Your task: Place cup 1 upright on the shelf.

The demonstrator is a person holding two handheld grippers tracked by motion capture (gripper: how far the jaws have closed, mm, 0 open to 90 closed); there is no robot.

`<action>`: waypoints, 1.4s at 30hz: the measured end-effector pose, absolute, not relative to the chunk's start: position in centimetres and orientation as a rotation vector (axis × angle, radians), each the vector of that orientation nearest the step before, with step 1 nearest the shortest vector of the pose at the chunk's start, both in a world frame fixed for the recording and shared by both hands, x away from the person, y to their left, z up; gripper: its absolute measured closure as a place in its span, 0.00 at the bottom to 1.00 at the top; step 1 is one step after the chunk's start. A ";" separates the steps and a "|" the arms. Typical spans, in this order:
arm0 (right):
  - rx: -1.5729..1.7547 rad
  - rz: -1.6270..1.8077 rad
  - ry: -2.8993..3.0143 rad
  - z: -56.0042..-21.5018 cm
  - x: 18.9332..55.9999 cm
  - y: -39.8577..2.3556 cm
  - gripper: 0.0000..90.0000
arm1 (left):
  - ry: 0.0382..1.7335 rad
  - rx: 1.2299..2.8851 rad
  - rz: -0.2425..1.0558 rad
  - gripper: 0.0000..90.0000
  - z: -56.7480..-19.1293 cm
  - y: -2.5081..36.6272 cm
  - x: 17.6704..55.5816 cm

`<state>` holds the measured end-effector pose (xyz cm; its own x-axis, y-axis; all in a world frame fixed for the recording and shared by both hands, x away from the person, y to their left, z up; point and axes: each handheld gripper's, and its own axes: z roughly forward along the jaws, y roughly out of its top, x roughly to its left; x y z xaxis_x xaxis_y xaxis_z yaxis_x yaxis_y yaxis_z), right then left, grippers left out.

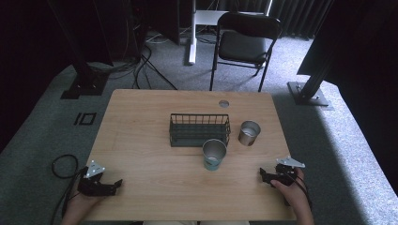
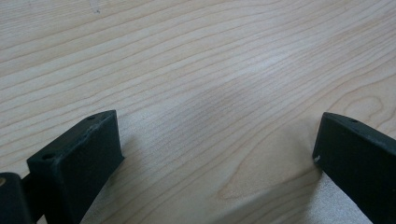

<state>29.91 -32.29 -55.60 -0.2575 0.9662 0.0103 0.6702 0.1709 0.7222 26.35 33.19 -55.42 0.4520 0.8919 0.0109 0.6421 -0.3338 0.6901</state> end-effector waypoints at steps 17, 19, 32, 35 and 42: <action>1.540 0.862 1.998 -55.6 29.9 -32.3 0.12 | 1.275 2.088 0.526 0.02 -55.4 33.2 26.3; 1.540 0.862 1.998 -55.6 29.9 -32.3 0.12 | 1.270 2.093 0.523 0.02 -55.4 33.2 26.3; 1.540 0.862 1.998 -55.6 29.9 -32.3 0.12 | 1.199 2.127 0.511 0.02 -55.1 31.9 26.4; 1.540 0.862 1.998 -55.6 29.9 -32.3 0.12 | 1.179 2.142 0.512 0.02 -55.1 31.5 26.4; 1.540 0.862 1.998 -55.6 29.9 -32.3 0.12 | 1.140 2.170 0.492 0.02 -55.0 30.4 26.5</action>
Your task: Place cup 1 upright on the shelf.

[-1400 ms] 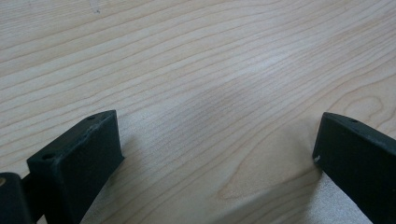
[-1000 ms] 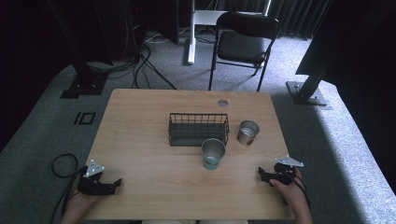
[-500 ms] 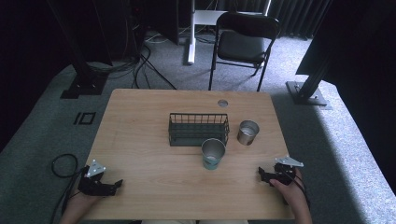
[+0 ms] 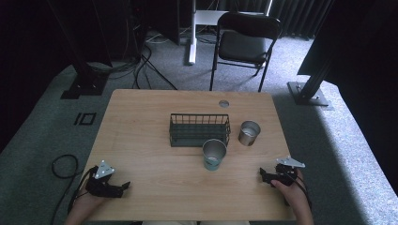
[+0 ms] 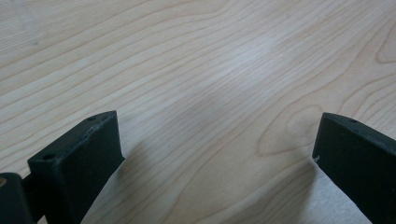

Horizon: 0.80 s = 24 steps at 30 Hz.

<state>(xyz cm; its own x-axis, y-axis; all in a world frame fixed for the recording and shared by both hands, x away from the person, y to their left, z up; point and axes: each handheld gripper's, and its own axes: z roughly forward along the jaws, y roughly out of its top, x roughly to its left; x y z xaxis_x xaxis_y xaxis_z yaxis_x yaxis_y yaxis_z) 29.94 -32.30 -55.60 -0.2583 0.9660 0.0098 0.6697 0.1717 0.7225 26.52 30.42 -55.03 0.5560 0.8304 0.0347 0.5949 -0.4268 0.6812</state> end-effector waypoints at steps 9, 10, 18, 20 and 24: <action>1.540 0.862 1.998 -55.6 29.9 -32.3 0.12 | 1.092 2.190 0.462 0.02 -55.0 29.1 26.7; 1.540 0.862 1.998 -55.6 29.9 -32.3 0.12 | 1.092 2.190 0.462 0.02 -55.0 29.1 26.7; 1.540 0.862 1.998 -55.6 29.9 -32.3 0.12 | 1.032 2.210 0.442 0.02 -54.6 27.7 27.0; 1.540 0.862 1.998 -55.6 29.9 -32.3 0.12 | 1.019 2.216 0.438 0.02 -54.5 27.4 27.1; 1.540 0.862 1.998 -55.6 29.9 -32.3 0.12 | 0.993 2.227 0.424 0.02 -54.3 26.7 27.1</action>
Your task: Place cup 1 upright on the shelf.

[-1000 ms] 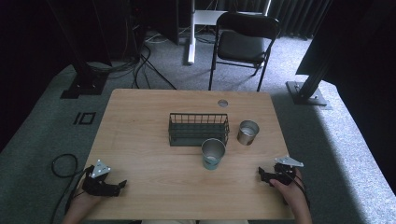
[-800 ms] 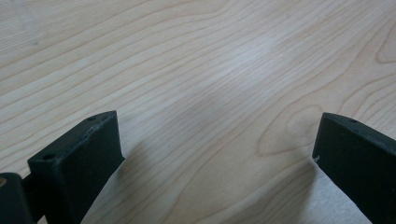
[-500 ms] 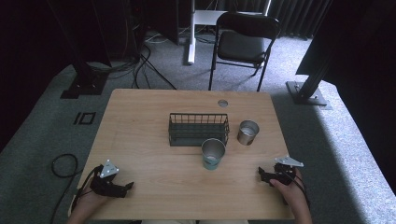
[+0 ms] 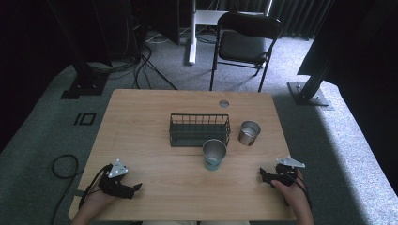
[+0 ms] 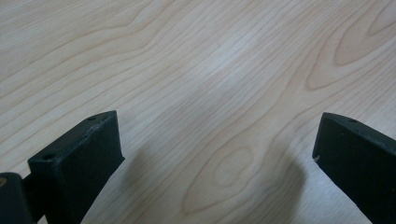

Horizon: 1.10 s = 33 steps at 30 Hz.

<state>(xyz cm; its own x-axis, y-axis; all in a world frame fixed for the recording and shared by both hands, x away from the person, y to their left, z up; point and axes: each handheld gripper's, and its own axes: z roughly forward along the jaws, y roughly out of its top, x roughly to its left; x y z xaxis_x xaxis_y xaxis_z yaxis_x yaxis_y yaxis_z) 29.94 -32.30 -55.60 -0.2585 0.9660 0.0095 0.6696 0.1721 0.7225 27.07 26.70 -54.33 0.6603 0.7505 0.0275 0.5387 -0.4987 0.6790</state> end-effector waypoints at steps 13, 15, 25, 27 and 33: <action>1.540 0.862 1.998 -55.6 29.9 -32.3 0.12 | 0.913 2.252 0.379 0.02 -54.0 24.4 27.6; 1.540 0.862 1.998 -55.6 29.9 -32.3 0.12 | 0.895 2.264 0.380 0.02 -53.9 24.0 27.7; 1.540 0.862 1.998 -55.6 29.9 -32.3 0.12 | 0.837 2.264 0.350 0.02 -53.4 22.1 28.4; 1.540 0.862 1.998 -55.6 29.9 -32.3 0.12 | 0.827 2.268 0.354 0.02 -53.3 21.7 28.6; 1.540 0.862 1.998 -55.6 29.9 -32.3 0.12 | 0.788 2.272 0.347 0.02 -53.2 20.6 28.8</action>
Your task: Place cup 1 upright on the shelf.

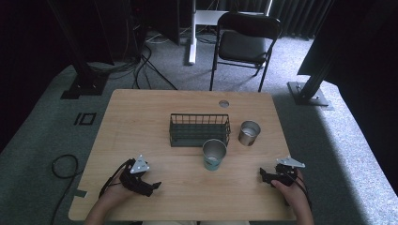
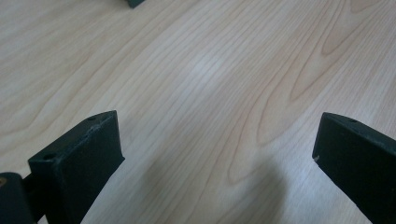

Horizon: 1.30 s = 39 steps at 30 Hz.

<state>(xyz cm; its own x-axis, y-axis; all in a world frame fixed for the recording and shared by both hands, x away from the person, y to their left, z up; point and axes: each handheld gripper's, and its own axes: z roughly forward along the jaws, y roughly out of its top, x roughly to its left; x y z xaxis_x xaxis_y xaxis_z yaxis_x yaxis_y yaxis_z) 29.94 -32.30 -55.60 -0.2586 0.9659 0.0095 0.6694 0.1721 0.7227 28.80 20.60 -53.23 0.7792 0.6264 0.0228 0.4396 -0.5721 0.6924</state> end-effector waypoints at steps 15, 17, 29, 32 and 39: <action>1.540 0.861 1.999 -55.6 29.9 -32.3 0.12 | 0.701 2.275 0.316 0.02 -52.7 18.2 29.5; 1.540 0.861 1.998 -55.6 29.9 -32.3 0.12 | 0.694 2.279 0.313 0.02 -52.7 18.0 29.6; 1.541 0.863 1.998 -55.6 29.9 -32.3 0.12 | 0.629 2.247 0.290 0.02 -52.0 16.3 29.9; 1.541 0.862 1.997 -55.6 29.9 -32.3 0.12 | 0.610 2.259 0.288 0.02 -51.9 15.8 29.9; 1.543 0.863 1.997 -55.6 29.9 -32.3 0.12 | 0.572 2.261 0.280 0.02 -51.7 14.5 30.1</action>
